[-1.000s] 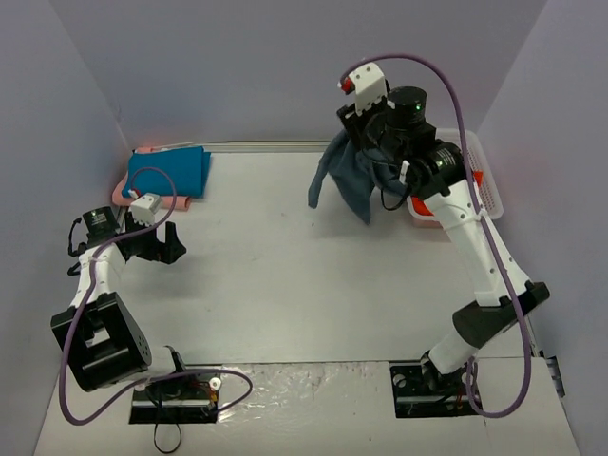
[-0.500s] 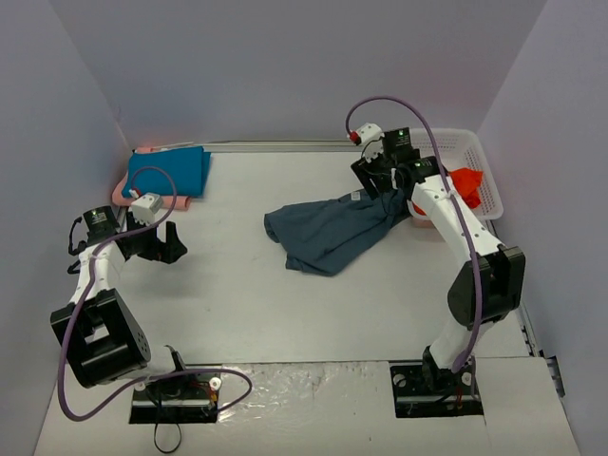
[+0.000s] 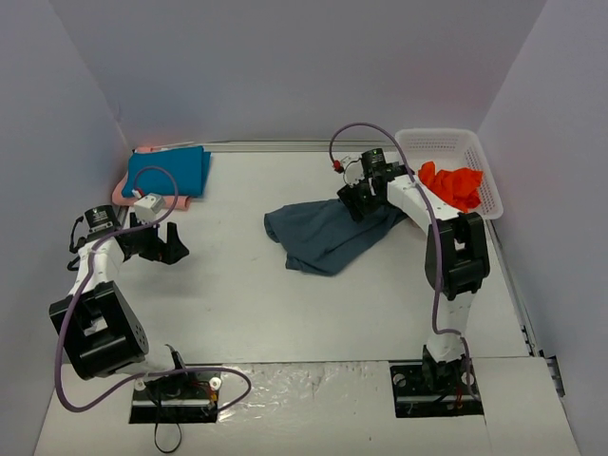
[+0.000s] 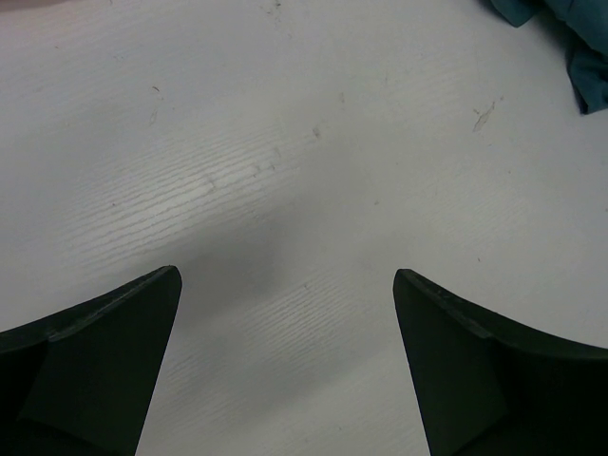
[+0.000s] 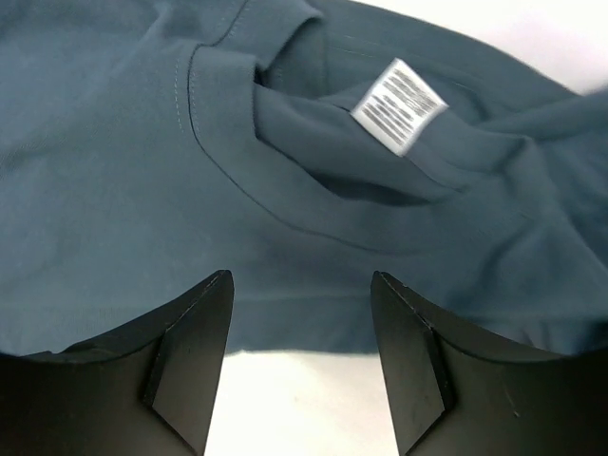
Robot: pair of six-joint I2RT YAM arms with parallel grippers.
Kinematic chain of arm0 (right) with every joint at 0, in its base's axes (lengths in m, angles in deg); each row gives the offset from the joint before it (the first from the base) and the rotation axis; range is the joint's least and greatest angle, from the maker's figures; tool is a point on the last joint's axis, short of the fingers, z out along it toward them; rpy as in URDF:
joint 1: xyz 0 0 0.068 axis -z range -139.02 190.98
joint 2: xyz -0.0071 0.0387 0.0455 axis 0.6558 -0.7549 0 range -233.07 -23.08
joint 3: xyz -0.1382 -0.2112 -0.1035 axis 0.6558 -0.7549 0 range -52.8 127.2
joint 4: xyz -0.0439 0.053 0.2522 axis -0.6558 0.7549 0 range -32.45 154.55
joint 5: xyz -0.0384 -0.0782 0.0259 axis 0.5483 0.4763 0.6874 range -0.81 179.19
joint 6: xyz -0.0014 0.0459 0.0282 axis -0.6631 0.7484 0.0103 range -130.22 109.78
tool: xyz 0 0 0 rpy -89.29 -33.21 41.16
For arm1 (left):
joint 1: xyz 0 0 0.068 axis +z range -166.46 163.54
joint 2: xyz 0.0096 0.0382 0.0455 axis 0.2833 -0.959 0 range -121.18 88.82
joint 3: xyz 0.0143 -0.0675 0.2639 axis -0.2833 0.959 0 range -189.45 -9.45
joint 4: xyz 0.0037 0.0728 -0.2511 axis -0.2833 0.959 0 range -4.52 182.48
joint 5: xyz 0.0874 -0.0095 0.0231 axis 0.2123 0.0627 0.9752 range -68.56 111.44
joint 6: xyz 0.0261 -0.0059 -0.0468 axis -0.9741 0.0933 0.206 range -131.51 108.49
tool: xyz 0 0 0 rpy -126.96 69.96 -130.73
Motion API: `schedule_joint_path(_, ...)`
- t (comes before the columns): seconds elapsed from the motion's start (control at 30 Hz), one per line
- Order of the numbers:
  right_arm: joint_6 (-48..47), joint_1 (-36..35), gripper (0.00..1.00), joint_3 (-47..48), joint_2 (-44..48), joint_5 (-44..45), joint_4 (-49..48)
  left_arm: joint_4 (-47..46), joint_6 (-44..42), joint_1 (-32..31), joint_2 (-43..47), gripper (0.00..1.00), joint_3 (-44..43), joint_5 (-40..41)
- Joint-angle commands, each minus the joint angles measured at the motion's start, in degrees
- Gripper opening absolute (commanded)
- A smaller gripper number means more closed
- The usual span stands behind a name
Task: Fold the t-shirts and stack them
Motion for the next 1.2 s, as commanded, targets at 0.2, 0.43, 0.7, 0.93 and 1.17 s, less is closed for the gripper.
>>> schedule_joint_path(0.2,1.2,-1.4,0.60,10.0,-6.6,-6.8,0.9,2.8,-2.9,0.4,-1.5,0.94,-3.2,-2.6)
schedule_joint_path(0.43,1.3,-1.8,0.63,13.0,-10.3,-14.9,2.2,3.8,-3.6,0.4,-2.9,0.94,-4.0,-2.6)
schedule_joint_path(0.7,1.2,-3.0,0.60,12.6,-15.7,-13.0,2.5,5.2,-4.7,0.4,-5.0,0.94,-4.8,-2.9)
schedule_joint_path(0.93,0.9,-3.1,0.00,12.7,-15.0,-12.2,2.2,6.2,-5.5,0.3,-5.9,0.94,-5.4,-3.5)
schedule_joint_path(1.17,0.9,-3.8,0.00,15.1,-8.9,-10.5,2.7,7.3,-6.4,0.2,-6.6,0.94,-5.9,-4.4)
